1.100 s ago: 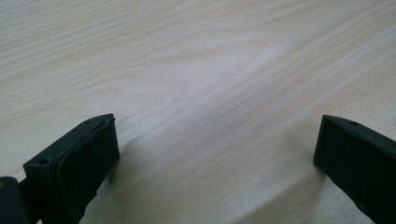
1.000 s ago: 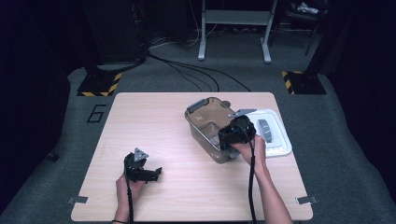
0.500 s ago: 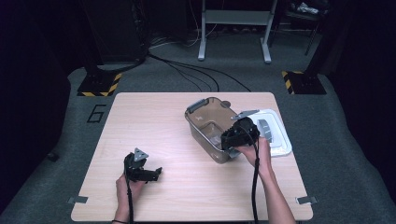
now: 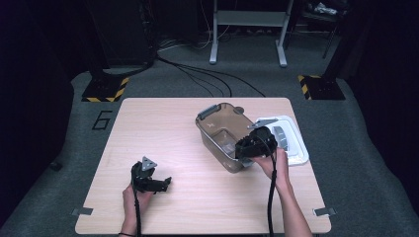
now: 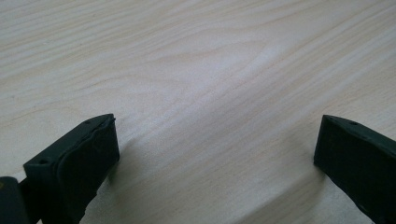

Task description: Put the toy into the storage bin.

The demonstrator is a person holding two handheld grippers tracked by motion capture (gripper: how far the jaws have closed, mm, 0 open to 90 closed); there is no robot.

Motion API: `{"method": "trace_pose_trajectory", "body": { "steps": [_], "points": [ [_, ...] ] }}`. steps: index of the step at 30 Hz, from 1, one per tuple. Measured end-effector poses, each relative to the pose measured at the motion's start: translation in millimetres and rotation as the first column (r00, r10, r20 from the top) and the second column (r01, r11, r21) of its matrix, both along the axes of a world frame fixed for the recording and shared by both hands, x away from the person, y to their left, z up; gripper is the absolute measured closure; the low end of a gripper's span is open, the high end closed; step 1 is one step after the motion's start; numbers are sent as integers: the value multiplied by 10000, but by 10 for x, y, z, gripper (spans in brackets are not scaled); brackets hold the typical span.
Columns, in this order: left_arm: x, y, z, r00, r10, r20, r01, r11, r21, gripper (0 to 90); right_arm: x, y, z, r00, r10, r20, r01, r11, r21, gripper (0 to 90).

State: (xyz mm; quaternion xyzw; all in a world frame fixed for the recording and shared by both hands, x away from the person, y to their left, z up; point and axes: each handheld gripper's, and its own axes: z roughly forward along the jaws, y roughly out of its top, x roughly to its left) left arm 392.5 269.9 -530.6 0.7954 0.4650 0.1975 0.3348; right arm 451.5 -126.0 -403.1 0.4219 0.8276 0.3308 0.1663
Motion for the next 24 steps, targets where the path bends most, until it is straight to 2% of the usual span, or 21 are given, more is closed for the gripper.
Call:
{"method": "trace_pose_trajectory", "body": {
  "steps": [17,24],
  "points": [
    [-1,2,5,10000,-20,-55,20,10000,23,0,11,-9,-3,10000,40,34,-40,10000,-73,196],
    [-1,2,5,10000,-18,-51,18,10000,32,0,-6,-30,2,9999,68,84,-68,10000,9,91]
  ]
}}
